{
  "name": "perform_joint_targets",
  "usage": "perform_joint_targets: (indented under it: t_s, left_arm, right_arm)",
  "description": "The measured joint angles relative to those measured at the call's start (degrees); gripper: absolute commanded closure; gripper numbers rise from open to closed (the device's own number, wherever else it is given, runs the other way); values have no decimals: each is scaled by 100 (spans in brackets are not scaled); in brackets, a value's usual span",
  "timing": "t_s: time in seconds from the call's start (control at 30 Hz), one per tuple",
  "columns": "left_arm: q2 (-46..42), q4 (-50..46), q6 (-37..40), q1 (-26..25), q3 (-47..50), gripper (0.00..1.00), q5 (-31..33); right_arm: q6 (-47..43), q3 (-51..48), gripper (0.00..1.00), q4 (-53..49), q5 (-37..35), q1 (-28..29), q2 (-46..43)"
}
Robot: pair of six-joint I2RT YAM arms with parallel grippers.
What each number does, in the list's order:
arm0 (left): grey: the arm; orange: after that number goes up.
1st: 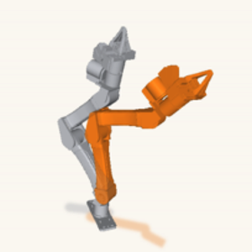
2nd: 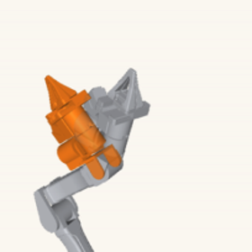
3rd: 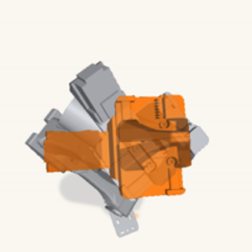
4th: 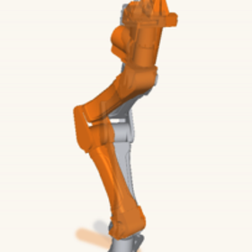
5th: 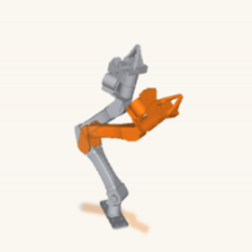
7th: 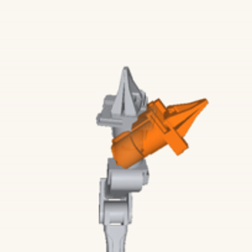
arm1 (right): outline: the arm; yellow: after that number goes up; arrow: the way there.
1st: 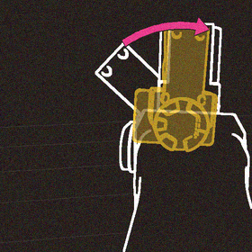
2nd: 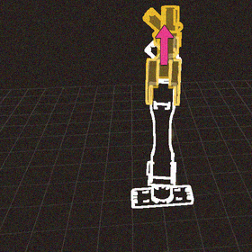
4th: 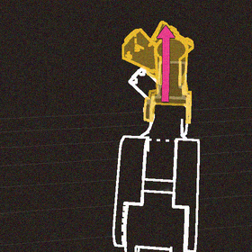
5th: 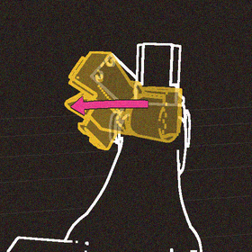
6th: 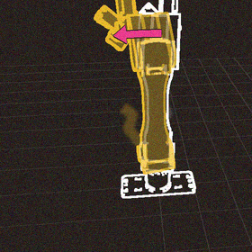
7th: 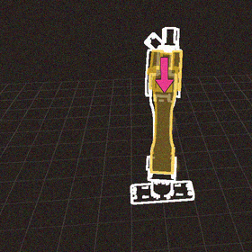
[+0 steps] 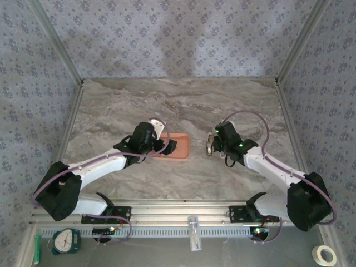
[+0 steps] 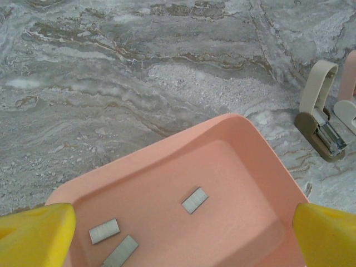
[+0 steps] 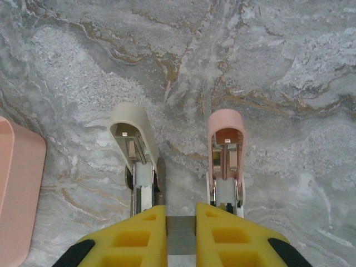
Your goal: Load the staples into the stapler
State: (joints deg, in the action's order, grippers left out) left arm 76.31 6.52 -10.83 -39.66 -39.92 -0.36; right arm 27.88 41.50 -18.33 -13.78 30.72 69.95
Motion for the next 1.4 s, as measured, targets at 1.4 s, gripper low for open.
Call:
perform_joint_targets:
  t_s: [1.4]
  left_arm:
    - [79, 15, -39, 291, -11, 0, 87]
  right_arm:
    - [-26, -179, 82, 1043, 111, 459, 1191]
